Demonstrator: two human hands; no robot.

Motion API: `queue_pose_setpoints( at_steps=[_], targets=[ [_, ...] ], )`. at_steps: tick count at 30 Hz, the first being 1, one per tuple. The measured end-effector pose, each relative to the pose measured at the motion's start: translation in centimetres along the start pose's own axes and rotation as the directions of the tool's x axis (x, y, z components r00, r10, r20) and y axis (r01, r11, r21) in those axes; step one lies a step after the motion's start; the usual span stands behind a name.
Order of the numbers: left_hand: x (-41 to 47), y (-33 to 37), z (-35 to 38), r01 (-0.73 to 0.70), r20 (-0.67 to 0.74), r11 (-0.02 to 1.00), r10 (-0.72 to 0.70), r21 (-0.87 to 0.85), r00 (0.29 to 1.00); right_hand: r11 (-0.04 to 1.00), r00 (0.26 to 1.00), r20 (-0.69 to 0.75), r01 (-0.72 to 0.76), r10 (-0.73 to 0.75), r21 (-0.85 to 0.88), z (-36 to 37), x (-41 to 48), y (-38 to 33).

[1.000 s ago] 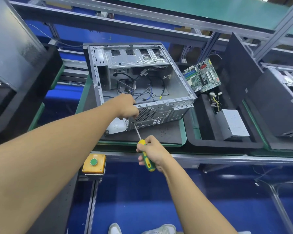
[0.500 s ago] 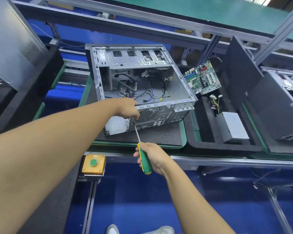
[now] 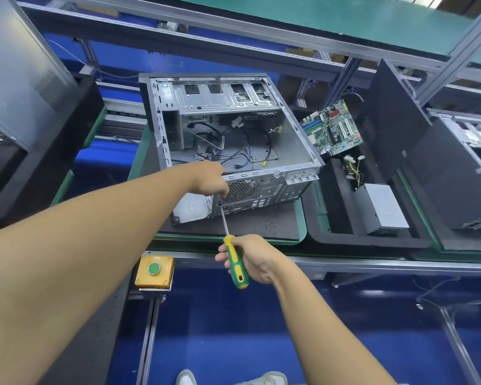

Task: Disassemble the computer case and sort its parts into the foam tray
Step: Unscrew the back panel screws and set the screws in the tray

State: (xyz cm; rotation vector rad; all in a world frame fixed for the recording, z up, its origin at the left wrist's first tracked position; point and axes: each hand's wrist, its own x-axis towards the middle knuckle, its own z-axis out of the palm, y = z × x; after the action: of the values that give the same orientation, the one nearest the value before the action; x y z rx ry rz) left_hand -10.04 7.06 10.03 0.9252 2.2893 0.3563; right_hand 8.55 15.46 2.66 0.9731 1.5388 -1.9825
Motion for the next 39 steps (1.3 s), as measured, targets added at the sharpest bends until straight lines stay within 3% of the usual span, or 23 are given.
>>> queue_pose_setpoints(
  at_steps=[3,8,14,21,24,29,35,39],
  targets=[
    [-0.1,-0.1,0.0,-0.007,-0.005,1.0,0.007,-0.004,1.0,0.994,0.994,-0.022,0.105,-0.106,-0.033,0.0,-0.1,0.3],
    [-0.1,0.0,0.0,-0.023,-0.007,1.0,0.023,-0.02,1.0,0.976,0.963,-0.188,0.169,-0.194,-0.14,0.6,0.5,0.9],
    [0.0,-0.1,0.1,-0.028,-0.01,0.999,0.028,-0.025,1.0,1.0,0.997,-0.08,0.002,-0.001,0.008,0.2,0.0,-0.4],
    [0.2,-0.1,0.1,-0.026,-0.01,0.999,0.025,-0.029,1.0,0.982,0.981,-0.116,0.139,-0.154,-0.126,-0.4,0.1,0.5],
    [0.2,-0.1,0.2,-0.032,-0.013,0.999,0.031,-0.027,0.999,0.985,0.99,-0.074,0.114,-0.124,-0.127,0.0,0.1,0.4],
    [0.3,-0.3,0.2,-0.031,-0.016,0.999,0.031,-0.03,0.999,0.997,0.998,0.022,-0.055,0.056,-0.048,-0.6,-0.1,-0.4],
    [0.3,-0.4,0.2,-0.022,-0.012,0.999,0.022,-0.041,1.0,0.989,0.991,-0.069,0.103,-0.111,-0.103,-0.9,0.3,0.9],
    [0.2,-0.3,0.2,-0.02,-0.016,0.999,0.02,-0.041,1.0,0.993,0.995,-0.073,0.056,-0.064,-0.101,-0.5,0.4,0.9]
  ],
)
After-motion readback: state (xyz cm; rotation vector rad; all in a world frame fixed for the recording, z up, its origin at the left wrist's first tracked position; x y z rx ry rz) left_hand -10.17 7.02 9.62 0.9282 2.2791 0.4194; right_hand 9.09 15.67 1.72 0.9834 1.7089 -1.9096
